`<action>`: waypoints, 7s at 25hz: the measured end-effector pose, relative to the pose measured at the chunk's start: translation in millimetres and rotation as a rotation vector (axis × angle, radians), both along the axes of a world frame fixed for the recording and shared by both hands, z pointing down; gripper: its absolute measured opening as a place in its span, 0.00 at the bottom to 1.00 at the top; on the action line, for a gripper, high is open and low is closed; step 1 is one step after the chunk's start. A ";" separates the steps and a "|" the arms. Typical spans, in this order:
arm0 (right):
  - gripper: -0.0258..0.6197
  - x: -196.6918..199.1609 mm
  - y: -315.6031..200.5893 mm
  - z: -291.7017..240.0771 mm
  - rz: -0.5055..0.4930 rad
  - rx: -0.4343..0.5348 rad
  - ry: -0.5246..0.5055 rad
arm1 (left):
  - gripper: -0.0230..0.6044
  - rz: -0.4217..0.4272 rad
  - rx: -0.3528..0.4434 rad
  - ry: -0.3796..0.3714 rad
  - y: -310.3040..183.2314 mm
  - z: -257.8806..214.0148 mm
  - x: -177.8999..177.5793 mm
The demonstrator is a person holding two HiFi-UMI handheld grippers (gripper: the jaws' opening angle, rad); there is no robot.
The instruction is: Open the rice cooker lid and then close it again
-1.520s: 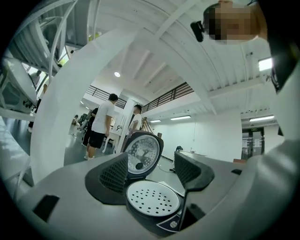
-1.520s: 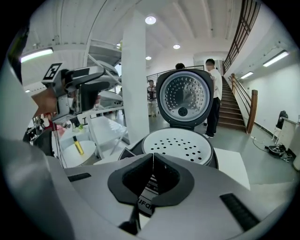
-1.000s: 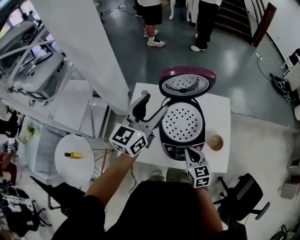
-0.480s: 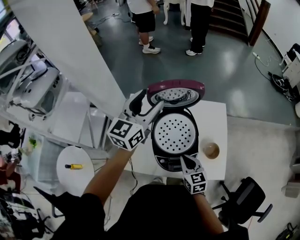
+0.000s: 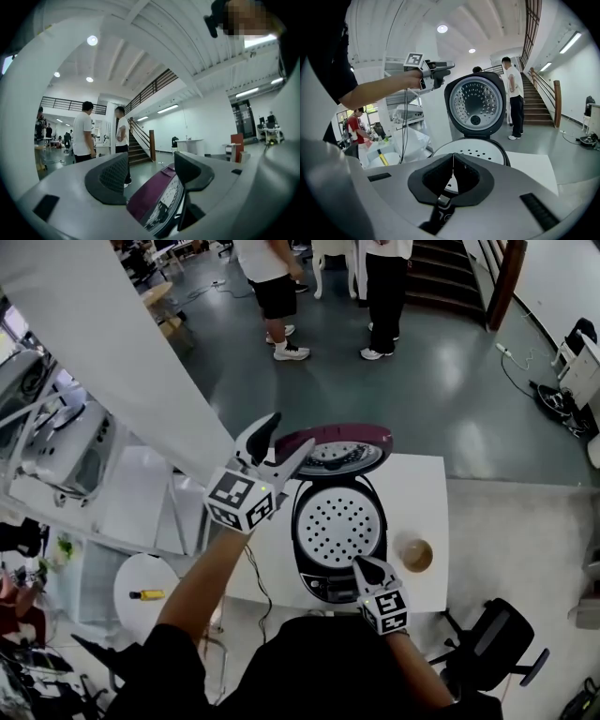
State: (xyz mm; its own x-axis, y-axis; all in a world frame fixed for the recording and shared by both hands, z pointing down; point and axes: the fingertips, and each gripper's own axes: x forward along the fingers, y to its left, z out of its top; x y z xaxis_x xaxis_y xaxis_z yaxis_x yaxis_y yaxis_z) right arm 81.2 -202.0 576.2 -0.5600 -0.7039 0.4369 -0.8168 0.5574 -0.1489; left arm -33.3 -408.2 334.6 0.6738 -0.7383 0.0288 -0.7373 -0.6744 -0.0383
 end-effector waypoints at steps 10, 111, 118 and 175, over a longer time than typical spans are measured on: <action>0.04 14.2 -26.5 -4.6 -0.026 0.079 0.104 | 0.50 0.160 -0.146 -0.067 -30.7 19.0 14.0; 0.04 0.2 96.7 -15.7 0.093 0.037 -0.055 | 0.14 0.556 -0.184 -0.539 144.4 116.9 63.4; 0.04 -1.1 103.9 -15.4 0.096 0.028 -0.052 | 0.14 0.545 -0.154 -0.555 154.9 122.2 65.1; 0.04 52.7 75.1 -30.0 0.273 0.042 -0.053 | 0.15 0.605 -0.161 -0.646 221.5 206.1 74.8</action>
